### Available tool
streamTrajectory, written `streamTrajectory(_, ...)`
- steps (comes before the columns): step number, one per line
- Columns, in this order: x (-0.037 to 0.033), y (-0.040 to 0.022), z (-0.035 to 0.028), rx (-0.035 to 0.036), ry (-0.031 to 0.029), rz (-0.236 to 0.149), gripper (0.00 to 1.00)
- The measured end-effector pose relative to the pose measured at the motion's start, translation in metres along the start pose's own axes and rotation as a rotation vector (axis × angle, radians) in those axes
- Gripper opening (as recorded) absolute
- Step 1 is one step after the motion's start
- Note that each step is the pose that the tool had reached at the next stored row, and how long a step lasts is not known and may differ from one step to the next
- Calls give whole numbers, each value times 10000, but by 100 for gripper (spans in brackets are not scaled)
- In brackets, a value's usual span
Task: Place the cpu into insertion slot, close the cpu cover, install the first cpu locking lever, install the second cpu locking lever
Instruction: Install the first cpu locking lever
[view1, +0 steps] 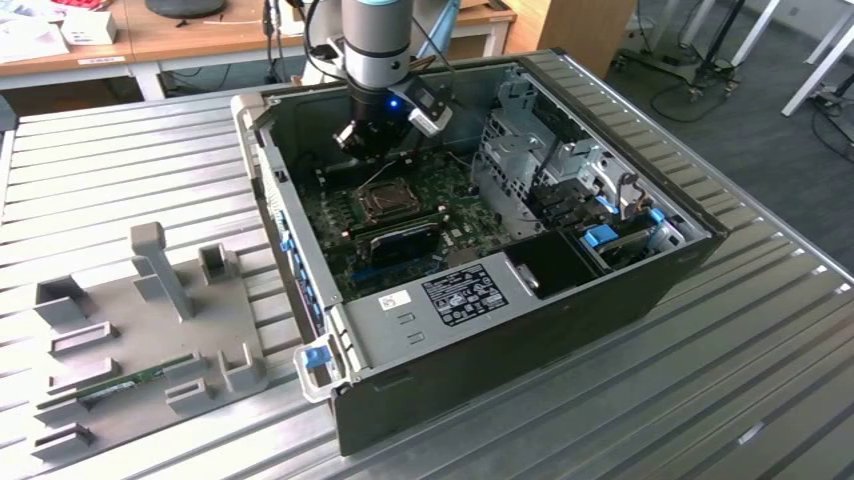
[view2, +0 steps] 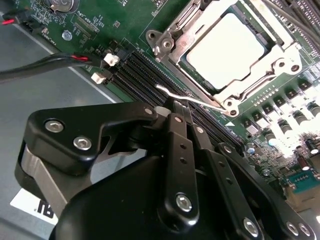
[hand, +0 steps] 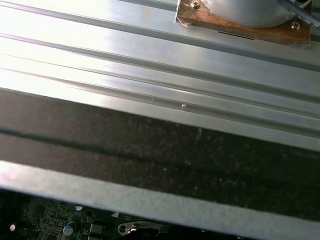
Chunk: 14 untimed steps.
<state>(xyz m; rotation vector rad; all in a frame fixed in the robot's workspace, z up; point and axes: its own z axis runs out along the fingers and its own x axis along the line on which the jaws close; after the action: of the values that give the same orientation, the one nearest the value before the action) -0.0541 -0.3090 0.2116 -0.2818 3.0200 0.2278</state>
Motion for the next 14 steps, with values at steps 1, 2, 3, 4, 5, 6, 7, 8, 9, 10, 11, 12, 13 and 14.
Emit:
streamTrajectory(1, 1, 0, -3, -13, -3, 0, 10)
streamTrajectory(2, 1, 1, -6, -46, -14, 3, 10)
streamTrajectory(3, 1, 2, -10, -92, -26, 6, 10)
streamTrajectory(4, 1, 3, -15, -129, -34, 10, 10)
streamTrajectory(5, 2, 4, -19, -144, -39, 11, 10)
streamTrajectory(6, 2, 4, -23, -153, -40, 13, 10)
streamTrajectory(7, 2, 5, -28, -163, -42, 13, 10)
streamTrajectory(8, 3, 6, -32, -174, -46, 13, 10)
streamTrajectory(9, 5, 7, -35, -188, -50, 13, 10)
streamTrajectory(10, 6, 8, -40, -204, -55, 14, 10)
streamTrajectory(11, 7, 9, -46, -219, -59, 16, 10)
streamTrajectory(12, 7, 10, -55, -234, -64, 17, 10)
streamTrajectory(13, 7, 12, -68, -246, -68, 18, 10)
streamTrajectory(14, 6, 15, -84, -257, -72, 19, 10)
